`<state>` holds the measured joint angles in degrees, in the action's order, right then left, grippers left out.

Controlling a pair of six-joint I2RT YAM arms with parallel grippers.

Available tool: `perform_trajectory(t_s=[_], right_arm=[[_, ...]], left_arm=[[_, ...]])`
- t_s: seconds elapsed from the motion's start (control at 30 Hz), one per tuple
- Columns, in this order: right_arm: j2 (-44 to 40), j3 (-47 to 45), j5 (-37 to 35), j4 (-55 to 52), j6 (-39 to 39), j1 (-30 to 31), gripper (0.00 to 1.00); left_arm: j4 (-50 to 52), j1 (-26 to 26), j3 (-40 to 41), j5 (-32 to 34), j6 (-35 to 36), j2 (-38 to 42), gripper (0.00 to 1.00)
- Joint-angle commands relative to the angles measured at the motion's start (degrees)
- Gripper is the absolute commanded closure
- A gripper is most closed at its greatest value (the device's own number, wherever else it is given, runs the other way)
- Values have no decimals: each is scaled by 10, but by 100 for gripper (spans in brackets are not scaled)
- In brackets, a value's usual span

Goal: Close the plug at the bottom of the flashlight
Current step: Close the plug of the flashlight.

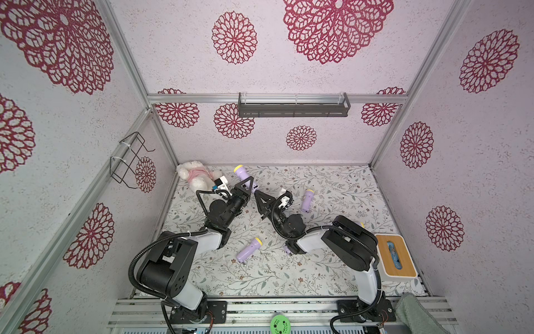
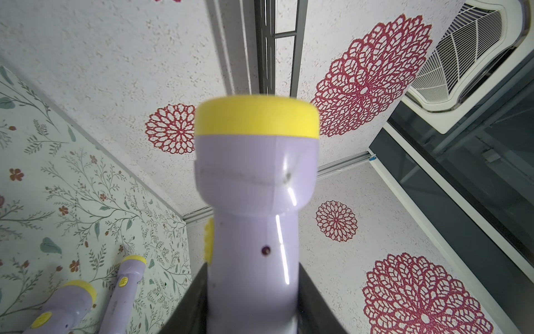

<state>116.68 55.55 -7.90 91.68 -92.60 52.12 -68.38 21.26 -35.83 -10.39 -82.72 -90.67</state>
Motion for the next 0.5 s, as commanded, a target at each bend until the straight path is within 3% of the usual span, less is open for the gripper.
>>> perform_trajectory(t_s=[0.0,0.47], right_arm=[[1,32,0,6,5,-5,82],[0,24,-6,-9,-2,-6,88]], left_arm=[[-30,44,-2,-100,-14,8,100],[-33,44,-1,-99,-12,14,100]])
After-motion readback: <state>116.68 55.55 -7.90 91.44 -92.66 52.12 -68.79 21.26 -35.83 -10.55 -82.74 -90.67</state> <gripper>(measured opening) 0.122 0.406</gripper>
